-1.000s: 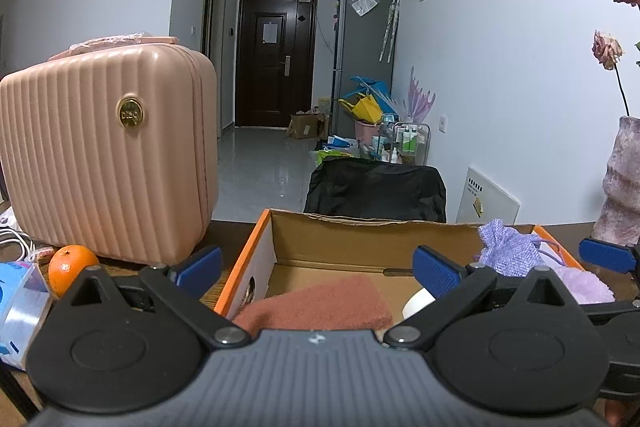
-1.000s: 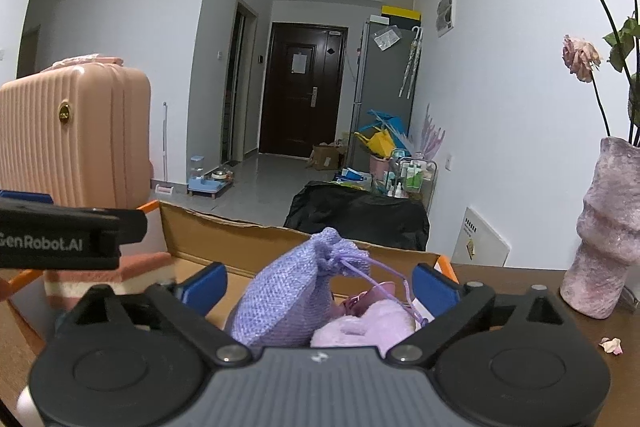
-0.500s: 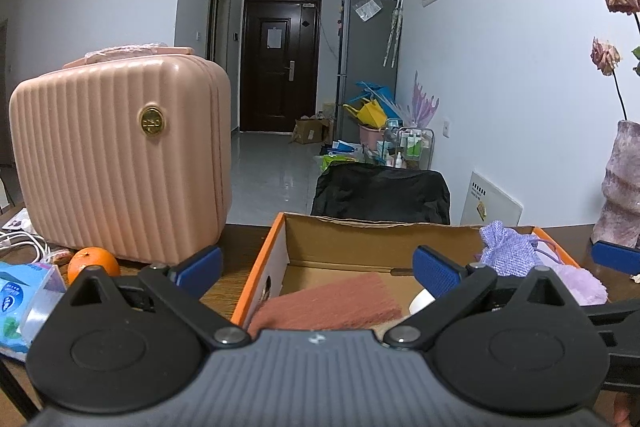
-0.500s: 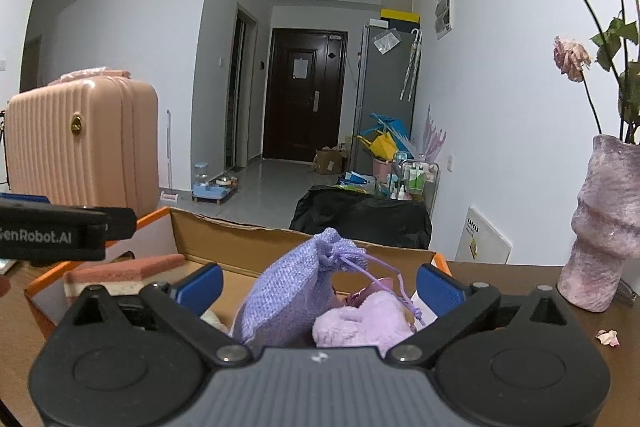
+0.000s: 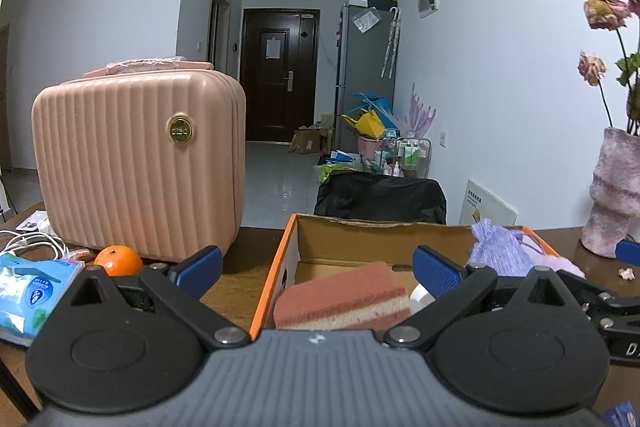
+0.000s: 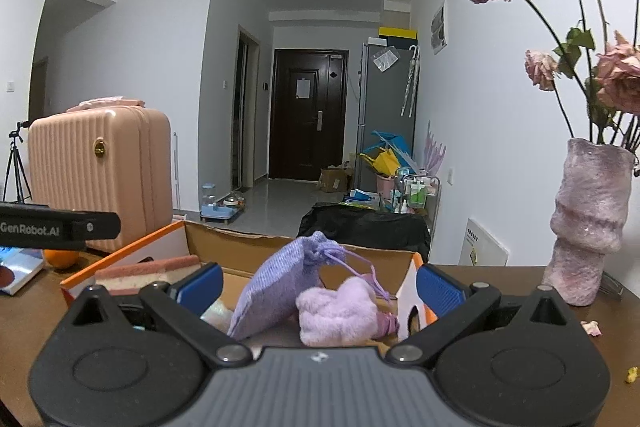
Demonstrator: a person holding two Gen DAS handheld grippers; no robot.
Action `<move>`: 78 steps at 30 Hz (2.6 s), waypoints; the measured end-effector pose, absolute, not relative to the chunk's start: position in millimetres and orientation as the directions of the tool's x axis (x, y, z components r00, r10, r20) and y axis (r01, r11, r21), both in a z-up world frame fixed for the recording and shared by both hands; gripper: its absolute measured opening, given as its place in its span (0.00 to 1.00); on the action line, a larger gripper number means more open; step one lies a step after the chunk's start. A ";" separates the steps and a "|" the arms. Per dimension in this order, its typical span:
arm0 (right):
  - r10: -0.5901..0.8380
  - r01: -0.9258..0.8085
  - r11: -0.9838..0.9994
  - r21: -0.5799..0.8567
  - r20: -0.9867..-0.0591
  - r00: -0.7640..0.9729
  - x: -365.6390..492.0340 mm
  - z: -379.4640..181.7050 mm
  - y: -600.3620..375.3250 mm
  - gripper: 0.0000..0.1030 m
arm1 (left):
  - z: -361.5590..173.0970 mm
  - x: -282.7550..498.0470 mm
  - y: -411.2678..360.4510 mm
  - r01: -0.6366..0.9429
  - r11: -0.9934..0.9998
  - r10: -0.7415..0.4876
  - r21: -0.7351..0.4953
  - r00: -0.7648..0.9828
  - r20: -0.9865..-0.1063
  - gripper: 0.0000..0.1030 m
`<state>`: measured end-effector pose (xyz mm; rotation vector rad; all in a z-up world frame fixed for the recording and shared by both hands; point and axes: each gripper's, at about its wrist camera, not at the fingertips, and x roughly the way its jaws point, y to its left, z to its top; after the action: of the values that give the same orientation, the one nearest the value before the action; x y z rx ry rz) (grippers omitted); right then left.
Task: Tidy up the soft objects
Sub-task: 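Withdraw both grippers and move the right gripper over the blue handkerchief pack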
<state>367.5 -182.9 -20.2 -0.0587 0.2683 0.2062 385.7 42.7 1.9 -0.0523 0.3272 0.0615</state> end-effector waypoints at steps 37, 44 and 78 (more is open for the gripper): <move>0.171 -0.196 0.980 -0.013 -0.432 0.885 256.0 -54.6 -222.6 1.00 | -20.6 273.9 33.6 0.032 0.999 -0.031 -0.005 0.918 -0.395 1.00; 0.165 -0.185 0.983 0.004 -0.474 0.865 243.1 -63.3 -224.3 1.00 | -28.7 263.5 35.5 0.028 1.000 -0.027 -0.003 0.903 -0.430 1.00; 0.175 -0.202 0.979 0.018 -0.580 0.796 293.8 -87.0 -190.1 0.70 | -43.5 267.5 35.2 0.033 0.999 -0.029 -0.001 0.875 -0.483 1.00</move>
<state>293.8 -190.1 -87.0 -0.0453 0.6183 0.2030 267.5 35.2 -43.5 0.0071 0.5045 -0.0325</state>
